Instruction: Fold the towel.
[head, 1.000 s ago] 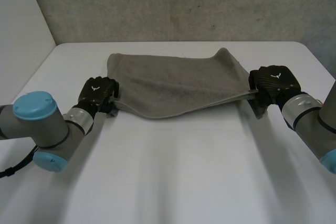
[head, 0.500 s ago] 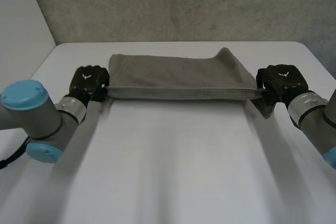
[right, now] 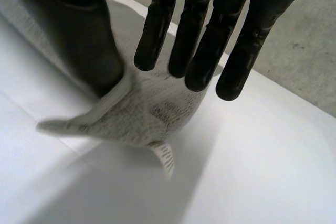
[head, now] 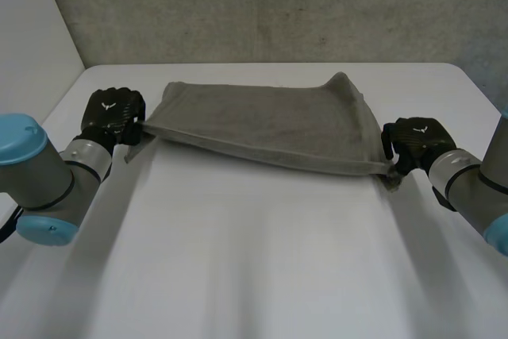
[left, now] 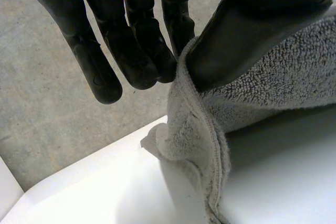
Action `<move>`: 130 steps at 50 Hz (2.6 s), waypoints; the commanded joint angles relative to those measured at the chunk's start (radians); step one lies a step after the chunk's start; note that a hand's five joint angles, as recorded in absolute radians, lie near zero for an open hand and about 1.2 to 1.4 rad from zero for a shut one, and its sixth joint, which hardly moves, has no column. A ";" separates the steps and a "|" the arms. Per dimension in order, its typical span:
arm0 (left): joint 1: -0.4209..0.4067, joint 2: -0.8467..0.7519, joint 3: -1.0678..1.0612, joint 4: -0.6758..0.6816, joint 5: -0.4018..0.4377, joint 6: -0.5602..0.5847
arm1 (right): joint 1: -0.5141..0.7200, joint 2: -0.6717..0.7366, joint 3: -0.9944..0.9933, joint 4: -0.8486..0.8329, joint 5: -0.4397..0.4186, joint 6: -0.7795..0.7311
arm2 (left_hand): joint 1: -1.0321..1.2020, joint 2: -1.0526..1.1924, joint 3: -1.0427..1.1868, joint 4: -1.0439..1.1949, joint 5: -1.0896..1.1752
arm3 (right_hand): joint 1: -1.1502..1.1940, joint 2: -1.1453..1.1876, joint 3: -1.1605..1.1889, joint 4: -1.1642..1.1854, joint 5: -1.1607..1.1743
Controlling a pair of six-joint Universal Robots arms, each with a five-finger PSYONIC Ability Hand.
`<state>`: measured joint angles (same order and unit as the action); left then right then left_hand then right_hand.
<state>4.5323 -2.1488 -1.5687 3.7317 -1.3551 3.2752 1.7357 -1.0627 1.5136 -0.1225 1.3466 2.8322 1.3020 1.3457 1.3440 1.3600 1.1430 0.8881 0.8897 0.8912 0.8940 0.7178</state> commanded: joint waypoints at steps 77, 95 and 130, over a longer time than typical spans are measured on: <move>0.027 -0.120 1.080 -0.254 0.079 -0.081 | 0.091 0.119 -1.009 -0.012 0.101 -0.204 | 0.094 0.051 0.052 0.036 0.079 | 0.508 0.507 0.505 0.502 0.504; 0.125 -0.022 0.189 -0.078 0.293 0.015 | -0.022 -0.007 -0.224 -0.083 -0.198 -0.181 | 0.094 0.051 0.052 0.036 0.079 | 0.508 0.507 0.505 0.502 0.504; 0.260 0.457 -0.246 -0.039 0.427 -0.022 | -0.197 -0.403 0.036 0.165 -0.250 -0.140 | 0.094 0.051 0.052 0.036 0.079 | 0.508 0.507 0.505 0.502 0.504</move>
<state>4.7935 -1.6216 -1.8393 3.6827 -0.9287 3.2651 1.5525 -1.6010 1.6148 0.0433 1.1146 2.7025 1.3123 1.3452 1.3483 1.3648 1.1671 1.3309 1.3300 1.3281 1.3360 1.1701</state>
